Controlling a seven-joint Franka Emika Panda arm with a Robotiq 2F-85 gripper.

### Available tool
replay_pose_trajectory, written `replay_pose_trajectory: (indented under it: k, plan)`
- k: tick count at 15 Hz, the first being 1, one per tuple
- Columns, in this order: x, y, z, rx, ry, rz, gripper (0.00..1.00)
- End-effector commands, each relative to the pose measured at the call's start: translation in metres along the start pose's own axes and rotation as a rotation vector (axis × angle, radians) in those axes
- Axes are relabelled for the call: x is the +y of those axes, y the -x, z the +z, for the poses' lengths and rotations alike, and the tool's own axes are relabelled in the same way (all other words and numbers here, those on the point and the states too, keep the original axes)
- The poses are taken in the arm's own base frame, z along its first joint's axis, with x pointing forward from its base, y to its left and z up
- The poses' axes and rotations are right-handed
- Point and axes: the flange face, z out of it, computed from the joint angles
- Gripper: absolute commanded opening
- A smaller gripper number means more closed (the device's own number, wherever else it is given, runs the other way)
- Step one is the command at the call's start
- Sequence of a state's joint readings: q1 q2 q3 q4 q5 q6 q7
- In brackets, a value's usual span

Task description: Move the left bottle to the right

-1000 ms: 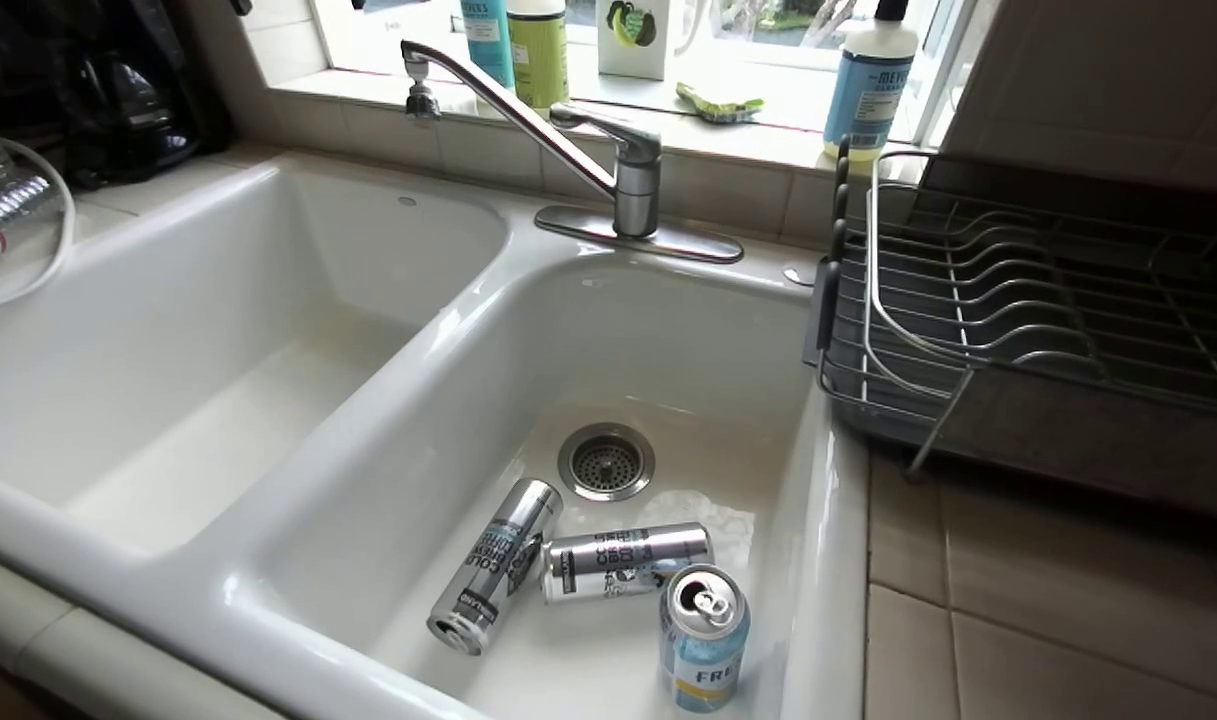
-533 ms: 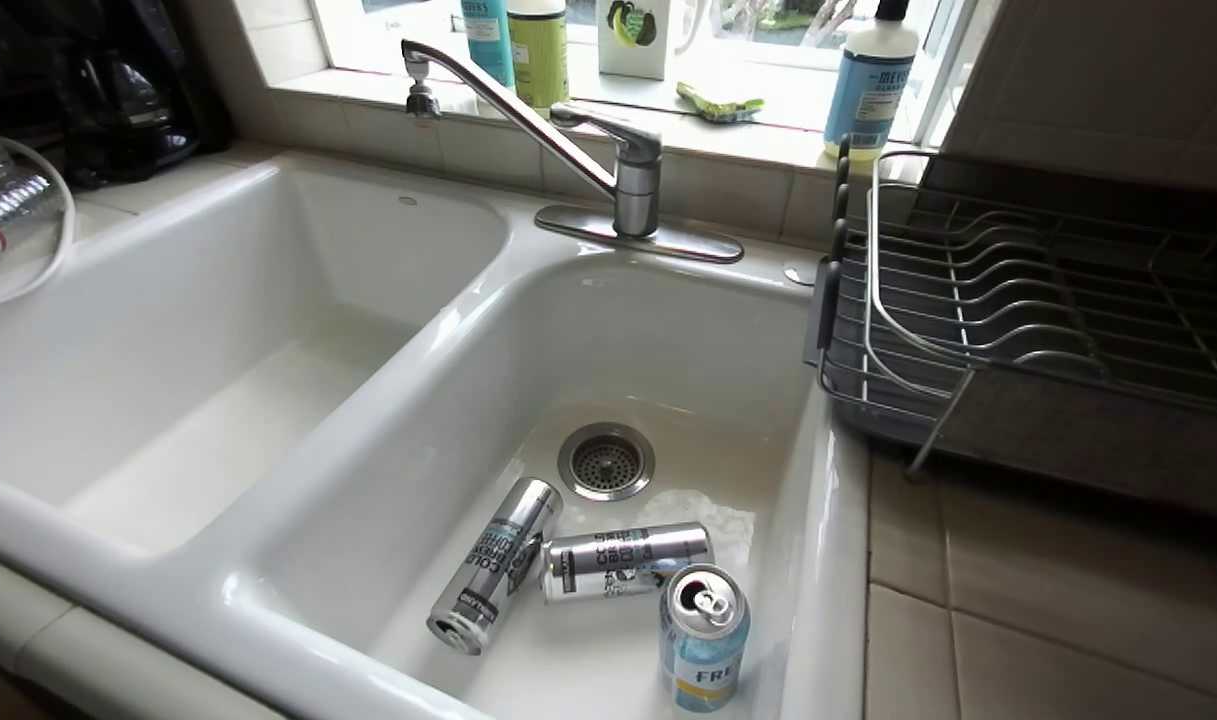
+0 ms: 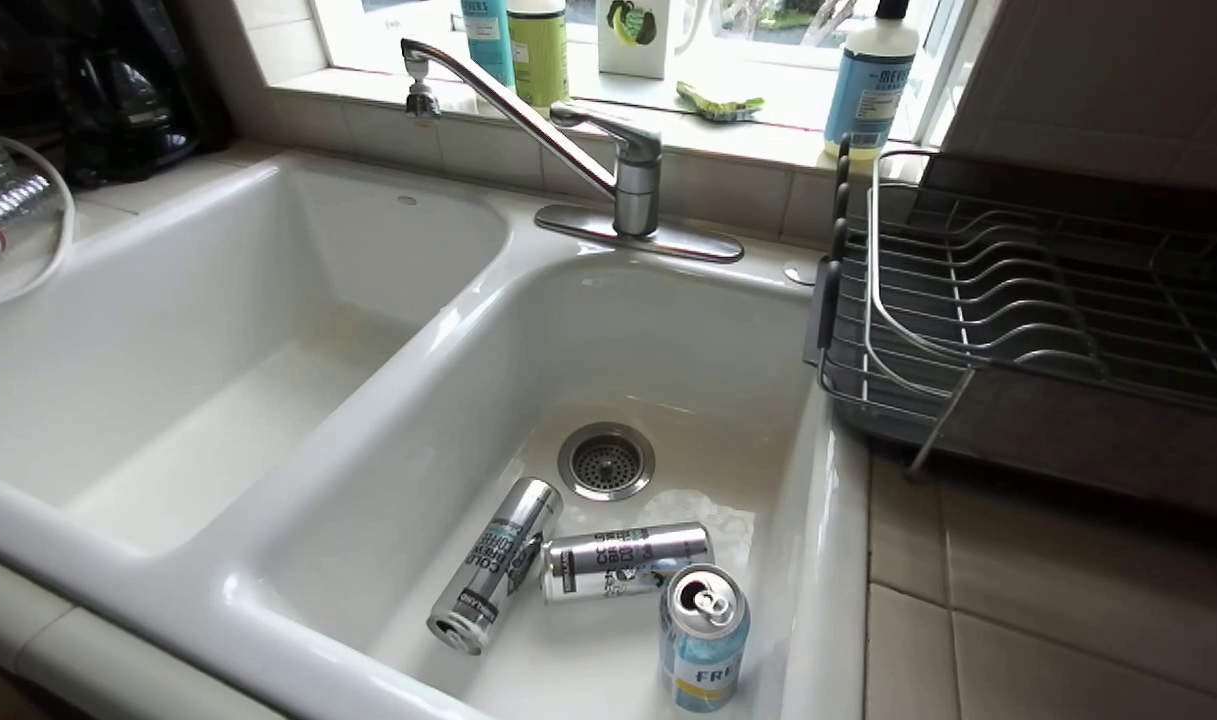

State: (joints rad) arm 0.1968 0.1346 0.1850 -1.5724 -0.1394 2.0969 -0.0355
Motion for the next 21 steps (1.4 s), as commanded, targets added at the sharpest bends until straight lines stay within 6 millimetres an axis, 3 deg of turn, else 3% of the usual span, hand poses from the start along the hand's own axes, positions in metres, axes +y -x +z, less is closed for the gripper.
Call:
replay_pose_trajectory:
  k: [1,10,21]
  plan:
    - [0.007,-0.034,0.013,0.023,0.076,0.085,1.0]
    - [0.026,-0.074,0.042,0.08,0.16,0.155,1.0]
    - [0.036,-0.09,0.065,0.085,0.257,0.212,1.0]
